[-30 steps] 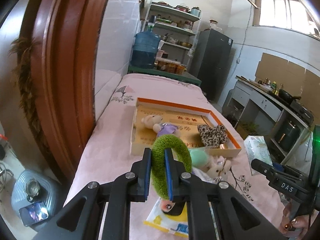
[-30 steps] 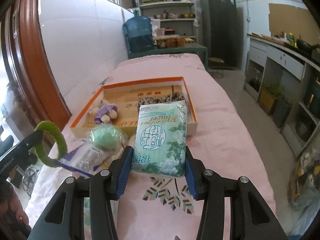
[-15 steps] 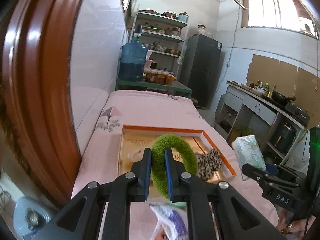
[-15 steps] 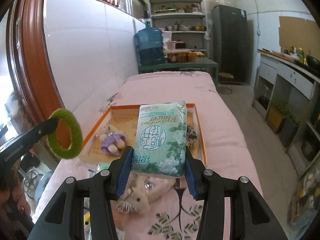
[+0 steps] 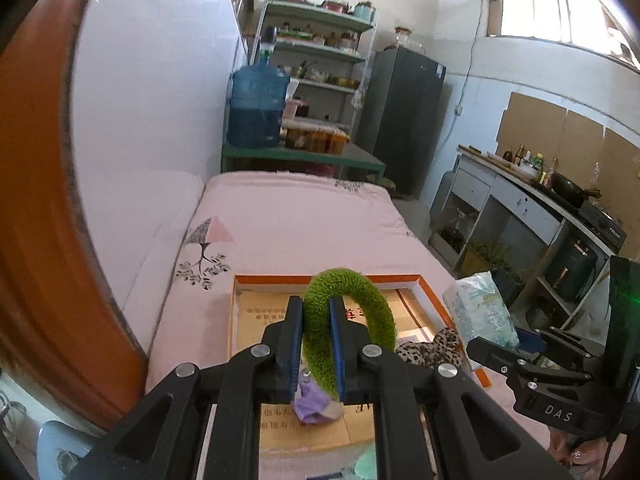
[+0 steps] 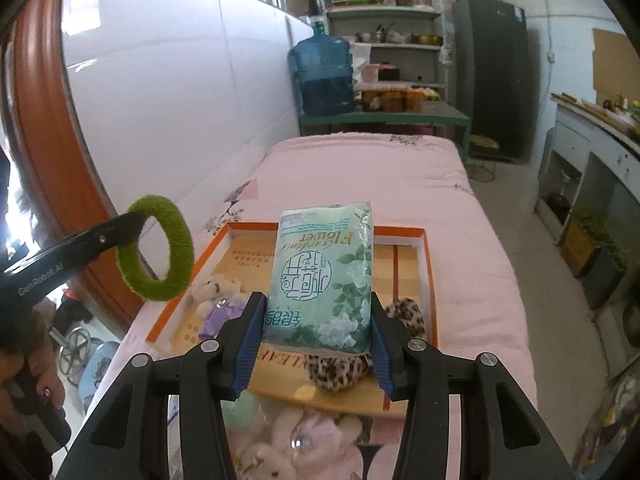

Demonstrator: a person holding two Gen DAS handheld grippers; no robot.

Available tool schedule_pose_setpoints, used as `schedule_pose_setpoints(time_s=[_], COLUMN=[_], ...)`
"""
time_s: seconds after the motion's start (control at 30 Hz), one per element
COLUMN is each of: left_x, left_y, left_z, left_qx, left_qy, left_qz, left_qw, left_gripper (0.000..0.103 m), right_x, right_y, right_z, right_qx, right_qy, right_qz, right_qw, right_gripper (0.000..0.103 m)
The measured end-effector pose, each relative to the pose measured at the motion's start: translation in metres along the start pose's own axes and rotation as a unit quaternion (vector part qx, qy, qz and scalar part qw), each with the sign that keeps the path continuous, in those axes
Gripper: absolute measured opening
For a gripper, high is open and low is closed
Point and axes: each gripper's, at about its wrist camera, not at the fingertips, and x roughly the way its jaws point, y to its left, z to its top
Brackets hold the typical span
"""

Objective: Organize soft objects
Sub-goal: 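Carry the ring and tissue pack into the box lid and release them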

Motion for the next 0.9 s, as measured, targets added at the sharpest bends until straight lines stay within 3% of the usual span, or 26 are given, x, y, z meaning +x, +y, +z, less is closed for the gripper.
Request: schedule_pose_setpoints(time_s=[0.37, 0.9], left_x=[0.070, 0.134], left_y=[0.006, 0.026], left_z=[0.009, 0.002], left_qx=[-0.016, -0.045], left_qy=[0.056, 0.118], left_qz=[-0.003, -0.001], left_qw=[0.9983, 0.9920], left_gripper=[0.013, 0.013], right_x=[0.056, 0.109], right_y=[-0.014, -0.021], right_z=[0.020, 0.006], right_qx=[0.007, 0.005], right_qy=[0.038, 0.087], right_qz=[0.020, 0.011], right_qw=[0.999, 0.996], right_gripper=[0.050, 0.050])
